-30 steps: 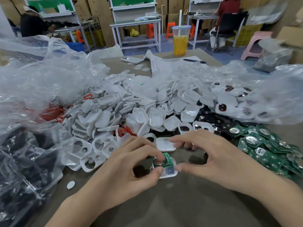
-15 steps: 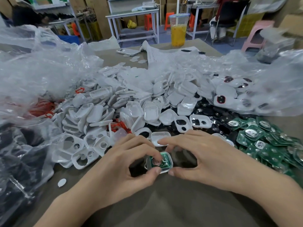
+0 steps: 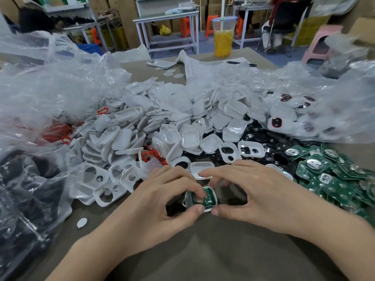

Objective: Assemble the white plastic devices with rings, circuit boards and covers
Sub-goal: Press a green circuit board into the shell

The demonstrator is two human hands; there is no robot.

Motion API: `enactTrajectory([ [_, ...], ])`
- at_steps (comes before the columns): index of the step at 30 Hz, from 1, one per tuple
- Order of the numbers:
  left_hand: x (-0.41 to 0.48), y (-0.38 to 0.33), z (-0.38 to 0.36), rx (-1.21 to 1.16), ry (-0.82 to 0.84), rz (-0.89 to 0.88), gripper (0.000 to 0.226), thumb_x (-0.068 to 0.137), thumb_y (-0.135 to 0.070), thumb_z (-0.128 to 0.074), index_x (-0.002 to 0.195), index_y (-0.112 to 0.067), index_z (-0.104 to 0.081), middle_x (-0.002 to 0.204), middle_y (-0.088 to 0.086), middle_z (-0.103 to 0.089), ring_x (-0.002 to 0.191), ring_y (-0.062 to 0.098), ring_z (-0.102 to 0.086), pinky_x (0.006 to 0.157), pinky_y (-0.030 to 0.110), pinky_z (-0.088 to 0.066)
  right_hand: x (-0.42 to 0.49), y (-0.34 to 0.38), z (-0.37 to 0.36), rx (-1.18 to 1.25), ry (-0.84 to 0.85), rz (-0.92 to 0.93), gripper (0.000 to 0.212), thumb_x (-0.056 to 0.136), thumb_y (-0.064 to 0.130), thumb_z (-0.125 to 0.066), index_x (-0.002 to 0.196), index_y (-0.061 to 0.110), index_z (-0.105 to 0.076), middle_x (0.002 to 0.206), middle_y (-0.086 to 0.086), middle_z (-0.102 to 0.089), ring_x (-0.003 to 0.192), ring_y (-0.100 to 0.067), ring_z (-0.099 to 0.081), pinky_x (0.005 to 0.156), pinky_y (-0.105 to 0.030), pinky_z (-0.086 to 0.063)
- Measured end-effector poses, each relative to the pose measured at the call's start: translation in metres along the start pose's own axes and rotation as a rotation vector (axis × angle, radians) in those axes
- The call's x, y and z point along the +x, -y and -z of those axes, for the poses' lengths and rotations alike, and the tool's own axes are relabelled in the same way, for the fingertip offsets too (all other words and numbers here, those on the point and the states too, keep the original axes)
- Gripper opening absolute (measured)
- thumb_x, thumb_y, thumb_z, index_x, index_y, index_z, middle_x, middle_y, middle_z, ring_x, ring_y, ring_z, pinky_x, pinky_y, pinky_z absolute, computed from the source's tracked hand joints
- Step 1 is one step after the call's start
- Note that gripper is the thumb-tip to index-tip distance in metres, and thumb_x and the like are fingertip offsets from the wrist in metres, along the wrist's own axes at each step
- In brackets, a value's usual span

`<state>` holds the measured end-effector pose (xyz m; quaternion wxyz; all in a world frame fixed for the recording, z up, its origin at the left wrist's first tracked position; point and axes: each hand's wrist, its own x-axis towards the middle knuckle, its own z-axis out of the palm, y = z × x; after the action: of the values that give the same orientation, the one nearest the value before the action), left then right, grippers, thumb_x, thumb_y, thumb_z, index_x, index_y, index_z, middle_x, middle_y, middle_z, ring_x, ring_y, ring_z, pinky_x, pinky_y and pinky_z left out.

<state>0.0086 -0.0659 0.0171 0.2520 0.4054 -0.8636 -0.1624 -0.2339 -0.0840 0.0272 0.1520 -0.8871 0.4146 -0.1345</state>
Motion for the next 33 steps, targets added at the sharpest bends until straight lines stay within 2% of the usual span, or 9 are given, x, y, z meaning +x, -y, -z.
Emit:
enactTrajectory([
  [12,0.0004,0.0006,-0.0009,0.035,0.012,-0.028,0.014,0.098,-0.044,-0.059,0.107,-0.036,-0.066,0.114,-0.024,-0.058,0.11,0.009,-0.057,0.094,0.033,-0.044,-0.0002,-0.0012,-0.0006,-0.002,-0.005,0.004,0.058,0.082,0.07,-0.054,0.134,0.055,-0.034,0.11,0.033,-0.058,0.111,0.013,-0.041,0.094,0.0,-0.024],
  [20,0.0003,0.001,0.0007,0.04,0.005,-0.038,0.014,0.098,-0.043,-0.059,0.108,-0.036,-0.066,0.114,-0.027,-0.057,0.111,0.004,-0.056,0.094,0.031,-0.045,-0.0001,-0.0015,0.0002,0.001,0.002,0.018,0.056,0.082,0.07,-0.052,0.133,0.054,-0.035,0.109,0.031,-0.059,0.109,0.012,-0.043,0.093,-0.001,-0.025],
  [29,0.0006,-0.001,0.0018,0.055,0.015,-0.032,0.015,0.097,-0.043,-0.059,0.107,-0.035,-0.068,0.113,-0.025,-0.059,0.11,0.007,-0.056,0.093,0.03,-0.044,-0.0004,-0.0029,-0.0007,0.007,-0.005,0.029,0.058,0.081,0.072,-0.05,0.133,0.055,-0.032,0.111,0.032,-0.058,0.11,0.01,-0.042,0.094,-0.001,-0.024],
  [33,0.001,-0.0024,0.0011,0.068,0.012,-0.031,0.016,0.097,-0.043,-0.058,0.106,-0.034,-0.068,0.113,-0.024,-0.059,0.11,0.006,-0.056,0.093,0.03,-0.045,-0.0006,-0.0043,-0.0012,0.0,-0.009,0.028,0.052,0.081,0.07,-0.054,0.128,0.053,-0.038,0.102,0.037,-0.054,0.109,0.01,-0.043,0.093,-0.001,-0.026],
])
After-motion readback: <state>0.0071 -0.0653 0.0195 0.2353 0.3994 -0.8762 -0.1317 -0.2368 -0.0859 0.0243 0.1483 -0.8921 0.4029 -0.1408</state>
